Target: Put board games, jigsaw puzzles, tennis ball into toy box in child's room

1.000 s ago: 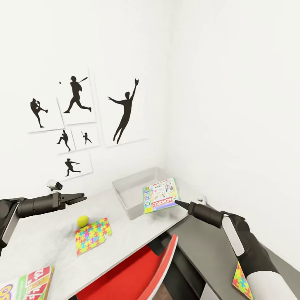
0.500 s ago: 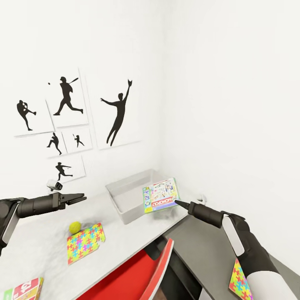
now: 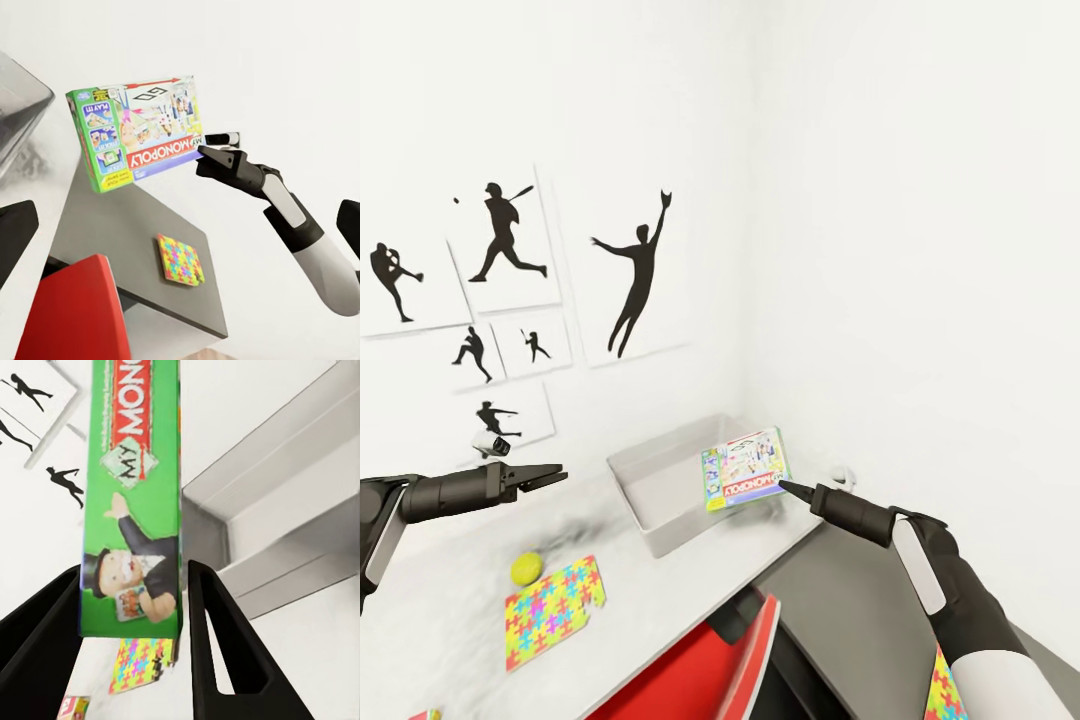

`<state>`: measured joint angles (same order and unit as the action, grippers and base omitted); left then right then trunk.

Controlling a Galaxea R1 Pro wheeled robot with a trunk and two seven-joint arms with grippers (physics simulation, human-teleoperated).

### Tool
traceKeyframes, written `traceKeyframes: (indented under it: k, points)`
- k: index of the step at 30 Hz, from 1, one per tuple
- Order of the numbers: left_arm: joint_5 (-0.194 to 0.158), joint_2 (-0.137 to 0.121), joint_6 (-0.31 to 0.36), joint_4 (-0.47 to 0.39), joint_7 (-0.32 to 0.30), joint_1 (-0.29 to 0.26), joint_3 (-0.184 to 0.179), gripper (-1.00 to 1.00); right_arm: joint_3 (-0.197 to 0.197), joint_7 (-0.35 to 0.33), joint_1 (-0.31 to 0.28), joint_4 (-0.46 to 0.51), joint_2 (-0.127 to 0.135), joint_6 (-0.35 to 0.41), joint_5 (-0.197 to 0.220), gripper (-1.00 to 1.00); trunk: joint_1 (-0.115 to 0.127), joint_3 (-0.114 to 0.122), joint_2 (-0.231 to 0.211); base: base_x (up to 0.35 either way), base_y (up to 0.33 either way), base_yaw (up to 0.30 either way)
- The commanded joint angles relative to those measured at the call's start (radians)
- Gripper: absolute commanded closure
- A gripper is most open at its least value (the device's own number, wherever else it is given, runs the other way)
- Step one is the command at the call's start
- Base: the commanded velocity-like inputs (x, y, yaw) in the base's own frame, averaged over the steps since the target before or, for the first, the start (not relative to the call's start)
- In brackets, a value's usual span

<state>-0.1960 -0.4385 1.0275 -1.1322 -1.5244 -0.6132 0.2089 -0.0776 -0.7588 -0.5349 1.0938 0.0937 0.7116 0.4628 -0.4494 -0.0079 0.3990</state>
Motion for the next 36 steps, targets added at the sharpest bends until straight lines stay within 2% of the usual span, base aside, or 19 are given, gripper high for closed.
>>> traceKeyframes:
  k: [1, 18, 36]
  points:
    - [0.0, 0.0, 0.011, 0.0, -0.003, 0.0, 0.0, -1.0, -0.002, -0.002, 0.0, 0.0, 0.0, 0.006, 0.004, 1.0, -0.001, -0.001, 0.001, 0.139, 0.006, -0.002]
    - [0.0, 0.0, 0.011, 0.0, -0.003, 0.0, 0.0, -1.0, 0.005, 0.002, 0.0, 0.021, -0.009, 0.006, 0.002, 1.0, -0.001, -0.001, 0.001, 0.056, 0.001, 0.006]
    - [-0.002, 0.0, 0.011, 0.0, -0.003, 0.0, 0.0, -1.0, 0.004, -0.002, 0.0, 0.019, -0.005, 0.005, 0.002, 1.0, -0.001, -0.001, 0.001, 0.045, 0.008, 0.271]
